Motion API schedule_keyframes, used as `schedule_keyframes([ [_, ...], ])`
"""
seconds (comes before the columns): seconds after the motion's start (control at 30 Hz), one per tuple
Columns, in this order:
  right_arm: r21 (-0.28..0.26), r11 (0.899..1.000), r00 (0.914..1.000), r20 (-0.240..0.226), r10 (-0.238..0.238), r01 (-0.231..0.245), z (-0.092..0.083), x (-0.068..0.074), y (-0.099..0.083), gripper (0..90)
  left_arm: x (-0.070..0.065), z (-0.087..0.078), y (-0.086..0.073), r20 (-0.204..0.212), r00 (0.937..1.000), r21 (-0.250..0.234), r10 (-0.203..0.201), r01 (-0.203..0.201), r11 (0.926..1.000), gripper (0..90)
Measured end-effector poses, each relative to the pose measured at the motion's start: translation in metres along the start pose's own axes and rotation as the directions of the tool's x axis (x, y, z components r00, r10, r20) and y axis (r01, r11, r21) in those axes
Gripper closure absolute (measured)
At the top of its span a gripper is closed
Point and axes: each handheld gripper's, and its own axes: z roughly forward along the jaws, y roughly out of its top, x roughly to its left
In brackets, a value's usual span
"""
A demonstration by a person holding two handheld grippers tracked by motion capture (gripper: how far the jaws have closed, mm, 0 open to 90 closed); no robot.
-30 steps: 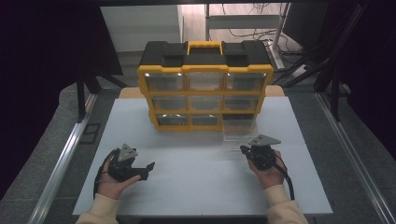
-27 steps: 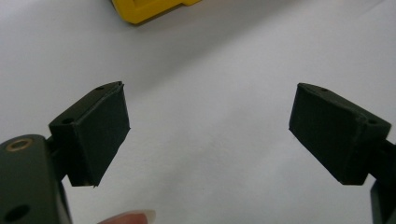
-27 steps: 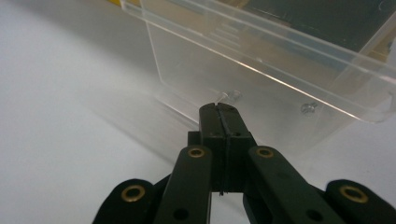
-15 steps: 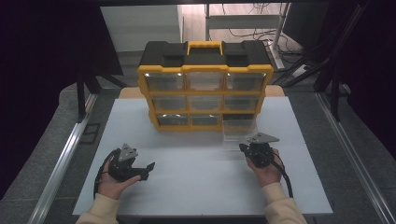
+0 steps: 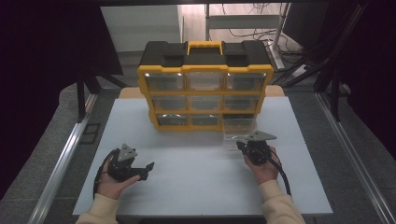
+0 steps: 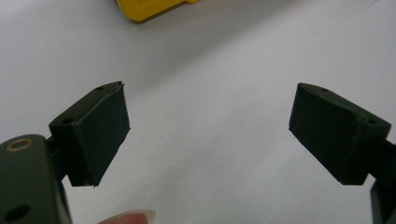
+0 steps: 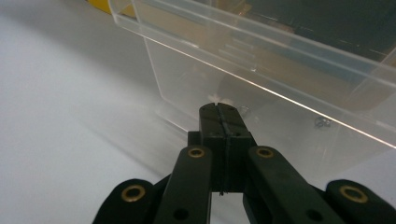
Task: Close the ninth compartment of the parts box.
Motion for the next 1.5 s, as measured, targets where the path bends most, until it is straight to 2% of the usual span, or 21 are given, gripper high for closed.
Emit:
schedule_keyframes([
  [0.43, 0.003, 1.0, 0.9997, 0.023, 0.012, -0.013, 0.006, 0.0, 0.003, 89.9, 0.001, 0.0, 0.0, -0.001, 1.0, 0.002, -0.002, 0.002, 1.0, 12.5],
  [1.33, -0.026, 0.998, 0.9976, 0.044, 0.054, -0.053, 0.021, -0.014, 0.012, 89.9, 0.001, 0.003, 0.001, 0.005, 1.0, 0.003, -0.004, 0.004, 1.0, 12.5],
  [1.5, -0.021, 0.999, 0.9979, 0.056, 0.034, -0.033, 0.026, -0.014, 0.014, 89.9, 0.0, 0.003, 0.002, 0.006, 1.0, 0.0, -0.002, 0.002, 1.0, 12.5],
])
